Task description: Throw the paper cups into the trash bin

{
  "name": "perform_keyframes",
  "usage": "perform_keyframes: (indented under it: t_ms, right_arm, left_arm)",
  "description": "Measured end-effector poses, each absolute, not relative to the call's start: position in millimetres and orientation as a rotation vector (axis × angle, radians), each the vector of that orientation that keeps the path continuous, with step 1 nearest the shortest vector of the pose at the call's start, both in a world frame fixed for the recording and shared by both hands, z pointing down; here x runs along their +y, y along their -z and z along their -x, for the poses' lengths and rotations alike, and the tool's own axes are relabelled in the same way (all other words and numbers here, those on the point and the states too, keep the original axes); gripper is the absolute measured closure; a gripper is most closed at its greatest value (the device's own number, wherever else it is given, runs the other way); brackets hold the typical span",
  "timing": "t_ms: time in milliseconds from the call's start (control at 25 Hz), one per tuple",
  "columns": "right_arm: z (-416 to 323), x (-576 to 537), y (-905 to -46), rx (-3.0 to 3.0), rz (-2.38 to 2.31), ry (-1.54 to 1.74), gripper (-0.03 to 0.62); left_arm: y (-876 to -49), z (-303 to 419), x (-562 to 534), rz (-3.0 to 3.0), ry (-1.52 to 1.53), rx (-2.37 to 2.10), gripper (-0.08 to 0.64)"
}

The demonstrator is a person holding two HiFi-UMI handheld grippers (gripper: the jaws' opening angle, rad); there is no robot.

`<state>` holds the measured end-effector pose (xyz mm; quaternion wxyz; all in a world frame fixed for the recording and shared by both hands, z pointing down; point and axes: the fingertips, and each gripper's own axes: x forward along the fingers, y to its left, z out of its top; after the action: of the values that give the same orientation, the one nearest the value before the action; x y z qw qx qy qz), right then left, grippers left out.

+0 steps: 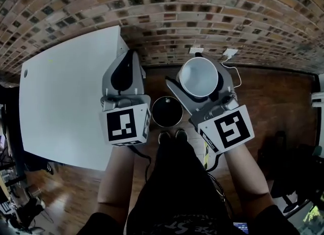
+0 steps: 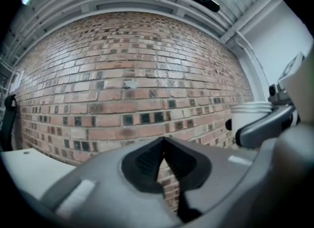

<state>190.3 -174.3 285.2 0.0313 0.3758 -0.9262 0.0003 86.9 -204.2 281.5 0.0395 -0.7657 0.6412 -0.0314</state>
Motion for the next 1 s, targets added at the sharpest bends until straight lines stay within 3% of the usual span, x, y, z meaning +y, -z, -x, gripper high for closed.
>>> perform_keyframes:
  t_ms: [1000]
  right_arm:
    - [-162.3,-156.7,-586.9,-2.683,-0.929,-0.311,0.242]
  left_arm:
    - [-554.0,-100.0,-210.4,2.490,0.336,2.159,0.555]
